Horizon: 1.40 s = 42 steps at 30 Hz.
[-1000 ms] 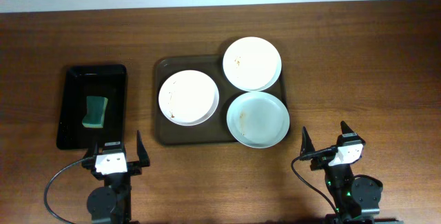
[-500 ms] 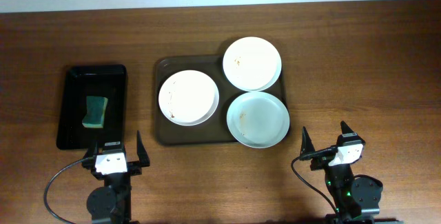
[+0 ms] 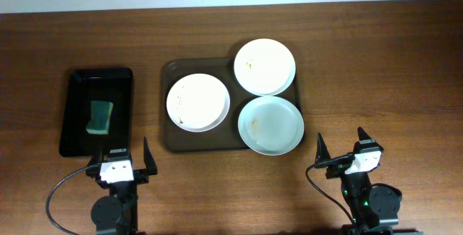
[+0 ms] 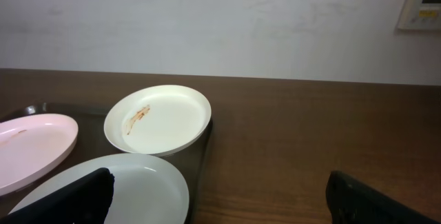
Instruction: Clean dirty plates on tray and stack at the side
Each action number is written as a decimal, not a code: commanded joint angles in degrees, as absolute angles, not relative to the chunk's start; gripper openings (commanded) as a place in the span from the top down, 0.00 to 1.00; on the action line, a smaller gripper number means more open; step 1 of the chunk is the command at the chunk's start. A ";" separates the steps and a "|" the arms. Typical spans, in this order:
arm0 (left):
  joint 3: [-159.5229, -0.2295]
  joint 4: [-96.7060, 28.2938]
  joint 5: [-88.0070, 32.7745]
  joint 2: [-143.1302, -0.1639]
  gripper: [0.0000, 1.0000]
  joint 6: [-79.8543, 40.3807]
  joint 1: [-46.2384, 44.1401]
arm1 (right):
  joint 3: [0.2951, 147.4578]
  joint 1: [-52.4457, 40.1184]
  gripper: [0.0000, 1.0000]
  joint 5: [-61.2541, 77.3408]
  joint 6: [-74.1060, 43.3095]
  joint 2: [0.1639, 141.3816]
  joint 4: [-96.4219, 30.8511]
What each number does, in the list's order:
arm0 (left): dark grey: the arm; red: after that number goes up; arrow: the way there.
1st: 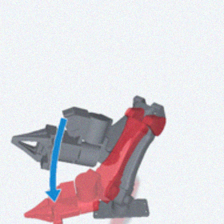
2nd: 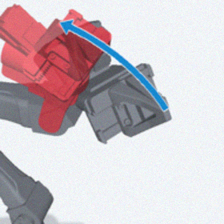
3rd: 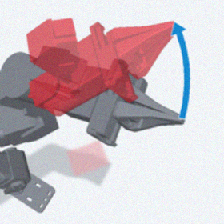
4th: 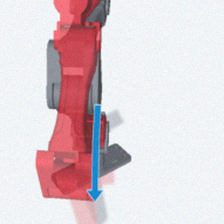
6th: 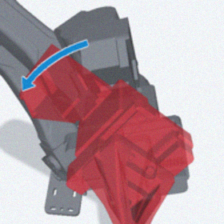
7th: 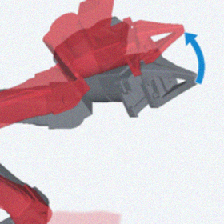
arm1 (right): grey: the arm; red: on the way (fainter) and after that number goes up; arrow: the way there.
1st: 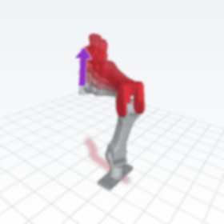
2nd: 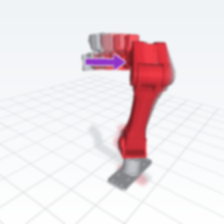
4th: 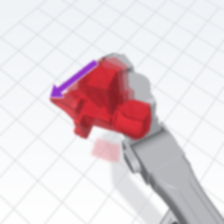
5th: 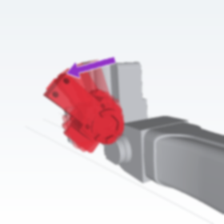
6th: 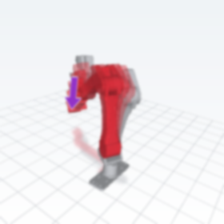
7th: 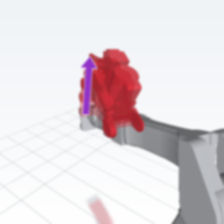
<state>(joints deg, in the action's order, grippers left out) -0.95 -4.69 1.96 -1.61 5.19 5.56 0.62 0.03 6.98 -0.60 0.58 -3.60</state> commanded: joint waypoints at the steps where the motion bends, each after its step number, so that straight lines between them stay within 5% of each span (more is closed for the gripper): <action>1: -0.54 -4.58 2.57 -1.83 0.01 6.33 5.41 | 0.32 0.40 0.02 6.92 -0.62 0.21 -3.88; 42: -5.50 -1.15 -1.76 -10.02 0.01 -2.33 5.41 | 0.32 0.38 0.02 13.06 -0.67 0.25 -0.36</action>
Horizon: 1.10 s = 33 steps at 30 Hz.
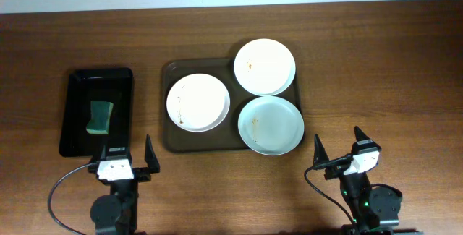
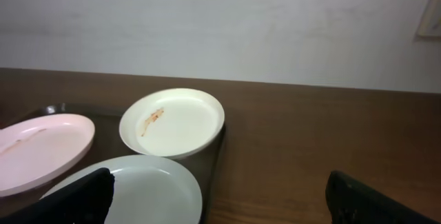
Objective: Clean dirty plates on tray and stack at the side
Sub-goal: 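Move the right gripper to the rim of the left white plate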
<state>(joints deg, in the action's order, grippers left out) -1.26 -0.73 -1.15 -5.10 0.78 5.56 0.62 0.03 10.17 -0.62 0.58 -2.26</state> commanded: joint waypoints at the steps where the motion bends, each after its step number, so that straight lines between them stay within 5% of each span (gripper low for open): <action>1: -7.09 -1.10 -1.74 -12.08 0.01 -2.31 5.41 | 0.32 0.40 0.02 14.28 -0.64 0.25 0.56; 8: -28.27 -6.39 -3.29 -33.17 0.01 -2.37 5.41 | 3.57 0.40 0.02 20.21 -6.81 0.58 1.45; 19: -86.11 -45.76 -6.70 -70.13 0.01 -2.02 5.41 | 28.29 0.38 0.02 29.67 -6.94 18.96 -6.22; 26: -92.49 -53.89 -2.13 -76.14 0.01 -1.65 5.41 | 59.90 -0.93 0.02 39.03 -6.83 50.00 -27.86; 33: -92.47 -55.22 -0.01 -78.04 0.01 -6.44 6.66 | 88.38 -15.05 0.02 31.24 -0.38 78.56 -47.70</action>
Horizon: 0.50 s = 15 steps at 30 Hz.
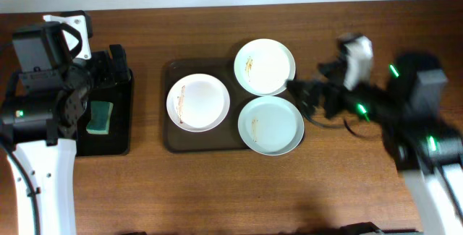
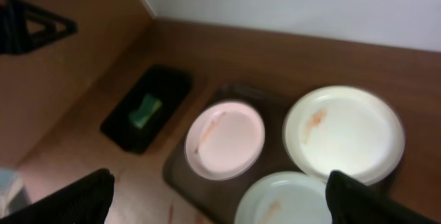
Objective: Clean dirty plates on tray and stack at the side
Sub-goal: 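Move the right gripper to the rim of the left white plate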
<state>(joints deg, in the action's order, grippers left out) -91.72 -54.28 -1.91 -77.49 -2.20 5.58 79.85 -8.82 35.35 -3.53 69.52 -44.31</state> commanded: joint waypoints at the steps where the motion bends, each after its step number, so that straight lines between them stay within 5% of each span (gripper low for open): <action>1: -92.47 -55.59 -0.21 -78.22 0.01 -7.35 7.20 | 91.42 -17.45 0.02 29.65 -0.38 82.52 -49.12; 11: -92.47 -62.17 -9.08 -84.40 0.01 -7.20 9.91 | 94.78 -23.83 0.02 38.85 -0.84 103.33 -45.25; 15: -92.47 -65.25 -5.85 -89.95 0.27 -1.56 9.93 | 94.78 -25.04 0.00 39.22 -1.08 108.95 -45.32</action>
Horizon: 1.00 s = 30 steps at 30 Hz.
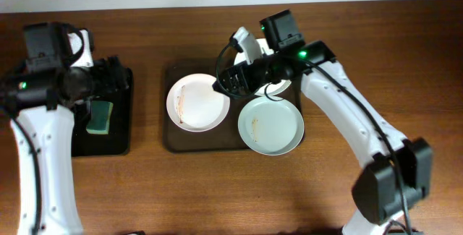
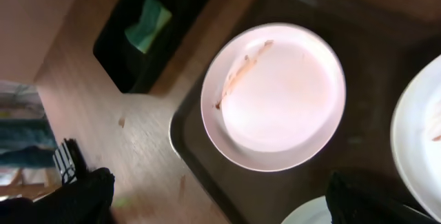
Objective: Clean dirty plates on tray and stack at the side
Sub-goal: 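Move the right gripper to the rim of the left white plate, then grasp the green sponge from the black tray with the left gripper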
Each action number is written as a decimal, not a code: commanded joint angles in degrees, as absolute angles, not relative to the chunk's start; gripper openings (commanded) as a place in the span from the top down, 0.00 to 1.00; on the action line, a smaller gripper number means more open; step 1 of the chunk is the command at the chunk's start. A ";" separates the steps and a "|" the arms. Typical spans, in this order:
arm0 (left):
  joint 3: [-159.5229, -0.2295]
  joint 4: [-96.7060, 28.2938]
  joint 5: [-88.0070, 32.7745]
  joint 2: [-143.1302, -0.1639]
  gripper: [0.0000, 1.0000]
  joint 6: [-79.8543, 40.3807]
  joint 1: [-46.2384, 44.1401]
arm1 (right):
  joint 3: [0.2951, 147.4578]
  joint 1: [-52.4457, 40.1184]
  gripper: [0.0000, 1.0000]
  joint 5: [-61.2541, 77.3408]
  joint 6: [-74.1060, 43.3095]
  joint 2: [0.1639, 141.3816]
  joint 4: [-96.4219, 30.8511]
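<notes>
Three dirty plates lie on the dark brown tray: a pinkish one on the left with a brown smear, a cream one at the back right, partly under my right arm, and a pale blue one at the front right. My right gripper hangs open above the tray, between the pinkish and cream plates. The right wrist view looks down on the pinkish plate, with that gripper wide open and empty. My left gripper hovers over the black bin's back right corner. Its dark jaws blend into the bin.
A black bin at the table's left holds a green sponge. The sponge and the bin also show in the right wrist view. Bare wooden table lies right of the tray.
My right gripper was beside the tray's right edge and now hangs over the tray near the pinkish plate. The left gripper has shifted slightly nearer over the bin's corner. The plates and sponge lie unchanged.
At the two oldest moments both arms sat folded low at the table's front edge with open jaws. Then both were raised, the left by the bin and the right beside the tray. Now the right is over the tray. No plate has moved.
</notes>
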<state>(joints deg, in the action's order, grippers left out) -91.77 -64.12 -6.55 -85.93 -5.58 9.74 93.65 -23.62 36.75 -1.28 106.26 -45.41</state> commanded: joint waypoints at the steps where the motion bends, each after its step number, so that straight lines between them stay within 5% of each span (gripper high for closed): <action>1: -92.47 -65.43 -3.84 -91.20 0.28 -1.43 9.93 | 94.78 -25.50 0.04 38.26 -2.17 109.58 -45.25; 12: -92.44 -64.77 -0.19 -102.32 0.27 7.38 10.87 | 94.72 -36.03 0.27 -2.68 -24.60 115.02 -43.86; 30: -92.47 -62.19 0.03 -102.32 0.27 6.96 13.78 | 94.61 -37.06 0.49 -6.72 -27.11 125.03 -38.92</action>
